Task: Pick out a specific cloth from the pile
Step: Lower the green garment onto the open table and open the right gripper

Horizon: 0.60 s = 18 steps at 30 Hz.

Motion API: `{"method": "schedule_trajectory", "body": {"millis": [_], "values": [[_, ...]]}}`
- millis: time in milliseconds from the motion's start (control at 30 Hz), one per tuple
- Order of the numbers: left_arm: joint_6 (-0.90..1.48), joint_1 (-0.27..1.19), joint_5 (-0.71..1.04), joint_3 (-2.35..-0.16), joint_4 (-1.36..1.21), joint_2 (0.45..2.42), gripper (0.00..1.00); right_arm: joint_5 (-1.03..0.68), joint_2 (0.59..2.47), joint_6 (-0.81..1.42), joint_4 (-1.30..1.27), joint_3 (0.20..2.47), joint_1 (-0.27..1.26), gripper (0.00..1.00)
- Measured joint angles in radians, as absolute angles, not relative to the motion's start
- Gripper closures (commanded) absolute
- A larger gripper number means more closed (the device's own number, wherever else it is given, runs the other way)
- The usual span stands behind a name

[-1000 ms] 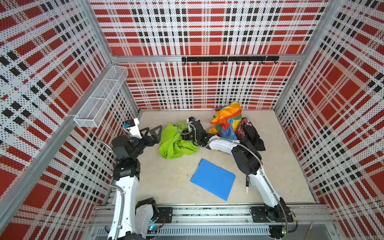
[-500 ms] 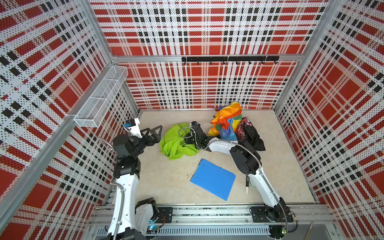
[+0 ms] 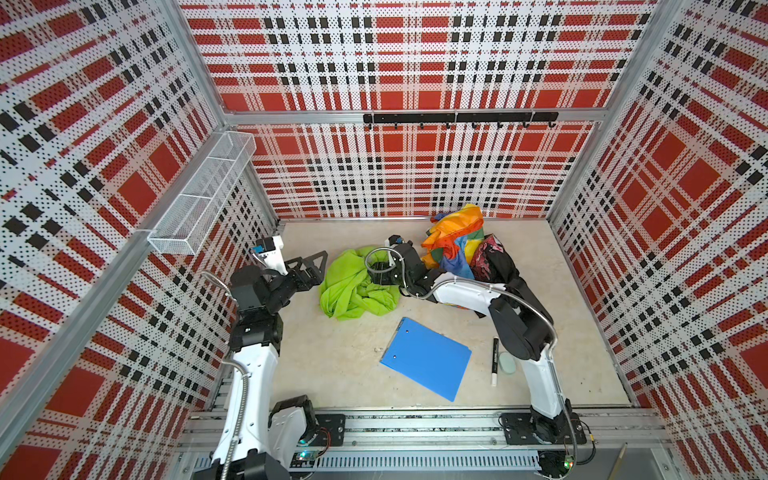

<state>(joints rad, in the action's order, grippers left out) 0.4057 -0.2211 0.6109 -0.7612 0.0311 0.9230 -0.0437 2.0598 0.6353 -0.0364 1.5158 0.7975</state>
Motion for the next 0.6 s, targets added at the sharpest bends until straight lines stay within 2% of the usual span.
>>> {"method": "schedule_trajectory", "body": {"millis": [167, 333, 600], "values": [[0.381, -0.118, 0.514, -0.822, 0.104, 0.999, 0.01, -0.019, 1.839, 0.617, -0.061, 1.335, 0.797, 0.29], [0.371, 0.023, 0.345, -0.886, 0.186, 1.127, 0.01, 0.002, 1.64, 0.595, -0.062, 1.189, 0.797, 0.22], [0.38, 0.158, 0.135, -1.038, 0.303, 1.465, 0.01, 0.083, 1.391, 0.554, -0.011, 1.075, 0.797, 0.19]]}}
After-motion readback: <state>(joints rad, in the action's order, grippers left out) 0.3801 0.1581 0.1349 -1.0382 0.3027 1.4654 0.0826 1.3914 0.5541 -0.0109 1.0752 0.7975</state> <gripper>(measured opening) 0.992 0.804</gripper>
